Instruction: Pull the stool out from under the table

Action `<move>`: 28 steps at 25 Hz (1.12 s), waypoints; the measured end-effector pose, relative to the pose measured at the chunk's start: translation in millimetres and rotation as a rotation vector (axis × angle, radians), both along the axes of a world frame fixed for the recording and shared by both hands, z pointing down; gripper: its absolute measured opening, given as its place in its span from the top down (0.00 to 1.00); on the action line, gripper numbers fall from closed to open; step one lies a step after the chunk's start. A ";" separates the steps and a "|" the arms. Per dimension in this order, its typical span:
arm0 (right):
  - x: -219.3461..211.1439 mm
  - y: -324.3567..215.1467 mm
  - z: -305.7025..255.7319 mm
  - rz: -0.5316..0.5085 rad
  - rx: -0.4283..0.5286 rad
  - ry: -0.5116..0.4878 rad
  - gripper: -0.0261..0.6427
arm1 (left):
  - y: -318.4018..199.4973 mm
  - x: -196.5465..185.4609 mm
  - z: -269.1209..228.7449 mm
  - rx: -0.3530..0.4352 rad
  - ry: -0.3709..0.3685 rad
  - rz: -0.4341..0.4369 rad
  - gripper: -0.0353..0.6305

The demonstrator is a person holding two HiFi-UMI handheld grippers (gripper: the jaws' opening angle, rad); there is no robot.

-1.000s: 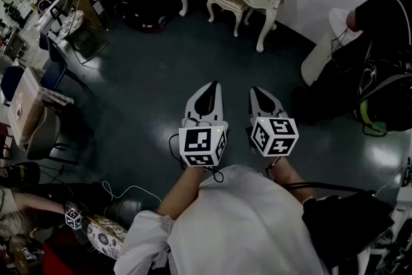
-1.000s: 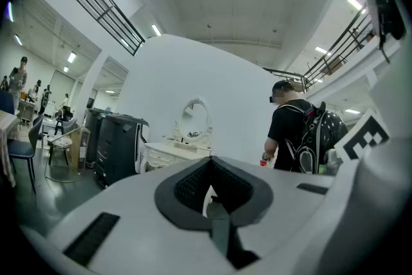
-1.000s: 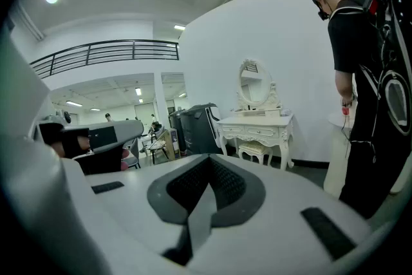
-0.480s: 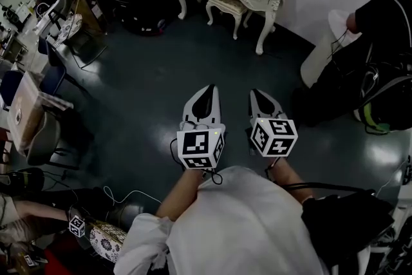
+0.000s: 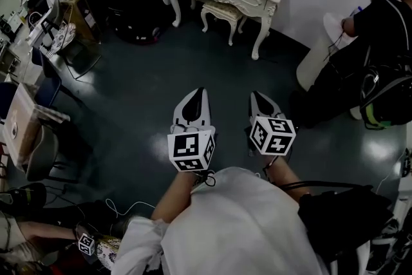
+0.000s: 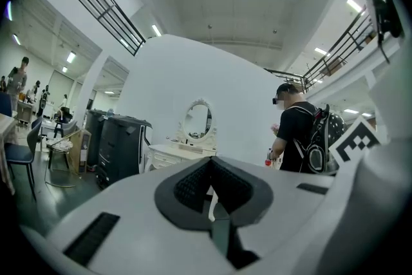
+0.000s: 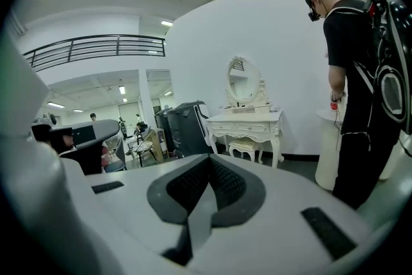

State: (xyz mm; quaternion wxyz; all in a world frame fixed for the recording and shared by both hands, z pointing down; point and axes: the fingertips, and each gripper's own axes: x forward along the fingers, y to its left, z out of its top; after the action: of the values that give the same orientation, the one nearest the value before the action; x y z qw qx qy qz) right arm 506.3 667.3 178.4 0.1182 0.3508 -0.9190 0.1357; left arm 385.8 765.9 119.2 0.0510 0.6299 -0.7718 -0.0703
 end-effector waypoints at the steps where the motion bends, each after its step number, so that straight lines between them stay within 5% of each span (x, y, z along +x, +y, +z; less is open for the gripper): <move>1: -0.9 1.8 1.9 0.010 -0.002 0.000 0.96 | 2.6 -3.3 0.1 0.005 -0.004 0.007 0.94; 13: 3.0 9.5 28.6 0.045 -0.041 0.059 0.96 | 15.4 -35.9 30.3 -0.022 0.070 -0.031 0.94; 28: -30.8 -40.4 39.4 0.032 -0.033 0.039 0.96 | -40.4 -56.1 36.7 -0.048 0.018 -0.014 0.94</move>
State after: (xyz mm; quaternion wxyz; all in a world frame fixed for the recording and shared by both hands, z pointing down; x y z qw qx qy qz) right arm 475.6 626.9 217.8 0.1397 0.3662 -0.9083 0.1461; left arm 329.7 725.4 155.8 0.0725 0.6222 -0.7773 -0.0576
